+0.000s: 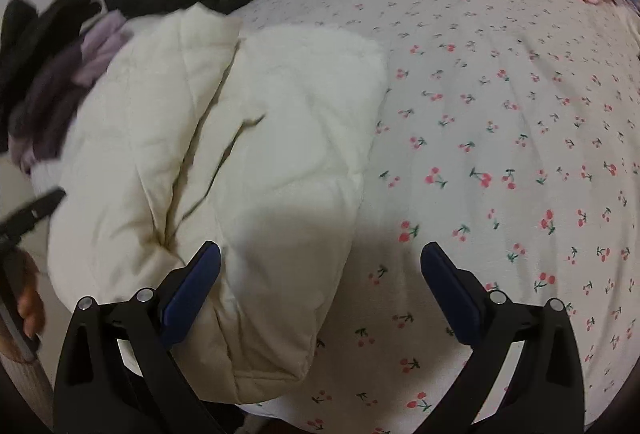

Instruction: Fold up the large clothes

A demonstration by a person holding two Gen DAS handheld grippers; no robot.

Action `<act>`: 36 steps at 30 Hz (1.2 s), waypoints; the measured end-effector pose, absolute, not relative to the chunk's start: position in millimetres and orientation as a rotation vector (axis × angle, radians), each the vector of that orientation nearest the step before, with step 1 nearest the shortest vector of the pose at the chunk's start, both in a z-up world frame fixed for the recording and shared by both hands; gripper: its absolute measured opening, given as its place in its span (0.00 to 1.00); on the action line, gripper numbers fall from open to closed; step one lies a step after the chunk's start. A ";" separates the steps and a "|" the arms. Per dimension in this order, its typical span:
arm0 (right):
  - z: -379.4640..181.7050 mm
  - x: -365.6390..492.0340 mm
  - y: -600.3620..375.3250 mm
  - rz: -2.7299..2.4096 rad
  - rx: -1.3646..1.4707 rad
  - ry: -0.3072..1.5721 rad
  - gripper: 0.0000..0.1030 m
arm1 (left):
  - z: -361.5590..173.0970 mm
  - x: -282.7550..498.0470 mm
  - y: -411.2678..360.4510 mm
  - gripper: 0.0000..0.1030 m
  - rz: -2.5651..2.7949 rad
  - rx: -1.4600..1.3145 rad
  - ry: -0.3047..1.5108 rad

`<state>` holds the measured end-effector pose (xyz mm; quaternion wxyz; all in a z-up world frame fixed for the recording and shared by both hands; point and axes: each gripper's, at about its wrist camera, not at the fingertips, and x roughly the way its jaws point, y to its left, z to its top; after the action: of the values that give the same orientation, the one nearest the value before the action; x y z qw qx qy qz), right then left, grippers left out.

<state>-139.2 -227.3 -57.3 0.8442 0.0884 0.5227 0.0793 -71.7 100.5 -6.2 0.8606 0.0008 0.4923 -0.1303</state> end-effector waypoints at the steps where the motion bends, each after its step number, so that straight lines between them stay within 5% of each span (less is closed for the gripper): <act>1: -56.6 -140.7 -223.9 0.168 0.183 1.083 0.94 | -3.9 -76.3 97.4 0.95 -0.257 0.028 1.014; 12: -32.3 -153.1 -185.8 0.129 0.020 0.960 0.94 | 10.3 -97.5 86.6 0.95 -0.187 0.151 0.915; 36: -43.2 -145.1 -199.1 0.121 0.046 1.022 0.94 | 17.3 -98.2 74.5 0.95 -0.190 0.186 0.888</act>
<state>-145.1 -199.1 -43.2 0.8703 0.0220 0.4887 0.0577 -98.2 74.5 17.3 0.8945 0.0895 0.4282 -0.0917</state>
